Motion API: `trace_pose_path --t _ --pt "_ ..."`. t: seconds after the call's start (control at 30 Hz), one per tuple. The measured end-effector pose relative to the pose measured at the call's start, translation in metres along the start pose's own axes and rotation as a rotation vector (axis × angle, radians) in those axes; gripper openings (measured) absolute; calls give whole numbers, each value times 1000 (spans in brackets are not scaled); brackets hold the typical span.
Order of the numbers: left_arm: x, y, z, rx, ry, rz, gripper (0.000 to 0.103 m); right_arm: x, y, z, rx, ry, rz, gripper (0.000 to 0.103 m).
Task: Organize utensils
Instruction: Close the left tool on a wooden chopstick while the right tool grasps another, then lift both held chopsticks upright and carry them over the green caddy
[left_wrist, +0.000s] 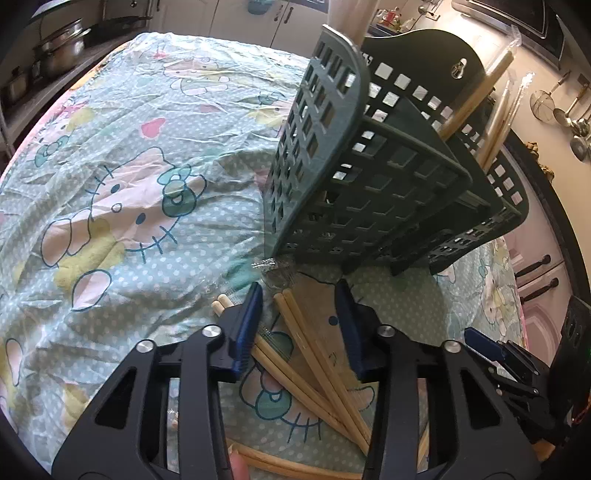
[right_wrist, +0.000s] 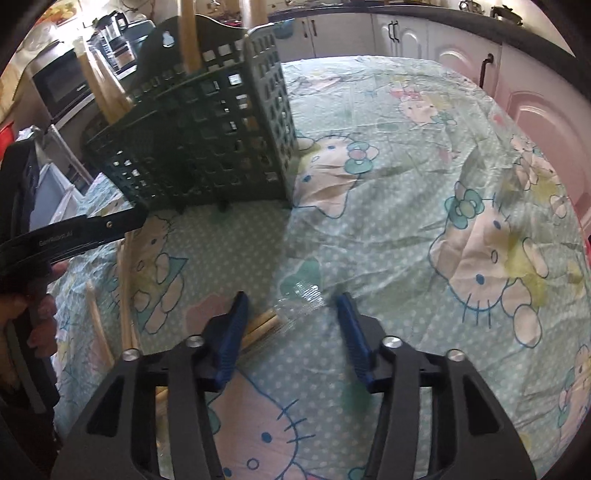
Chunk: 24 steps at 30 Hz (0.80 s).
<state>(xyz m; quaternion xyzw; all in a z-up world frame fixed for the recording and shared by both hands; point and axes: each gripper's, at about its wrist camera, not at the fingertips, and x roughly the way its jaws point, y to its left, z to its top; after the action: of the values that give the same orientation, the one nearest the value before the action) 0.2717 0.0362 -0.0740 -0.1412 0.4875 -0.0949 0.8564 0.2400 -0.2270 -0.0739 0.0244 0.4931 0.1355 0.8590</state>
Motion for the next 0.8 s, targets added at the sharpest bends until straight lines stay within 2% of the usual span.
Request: trace_pose_path --t 0.1,0.13,0.23,0.47,0.8 --pt "3 0 2 -8 6 4 27 2 0 0 -11 -2 -20 20" --pt "6 -3 2 -6 8 6 26 2 -1 1 -14 -5 -15 11" --pt "8 -3 1 -8 10 6 22 1 -2 1 -9 -17 -2 3" --pt "7 4 3 -13 17 -3 16 -12 -6 3 5 -63 31 2" --pt "-3 11 6 -15 4 -32 11 -37 14 8 -67 -136 54 2"
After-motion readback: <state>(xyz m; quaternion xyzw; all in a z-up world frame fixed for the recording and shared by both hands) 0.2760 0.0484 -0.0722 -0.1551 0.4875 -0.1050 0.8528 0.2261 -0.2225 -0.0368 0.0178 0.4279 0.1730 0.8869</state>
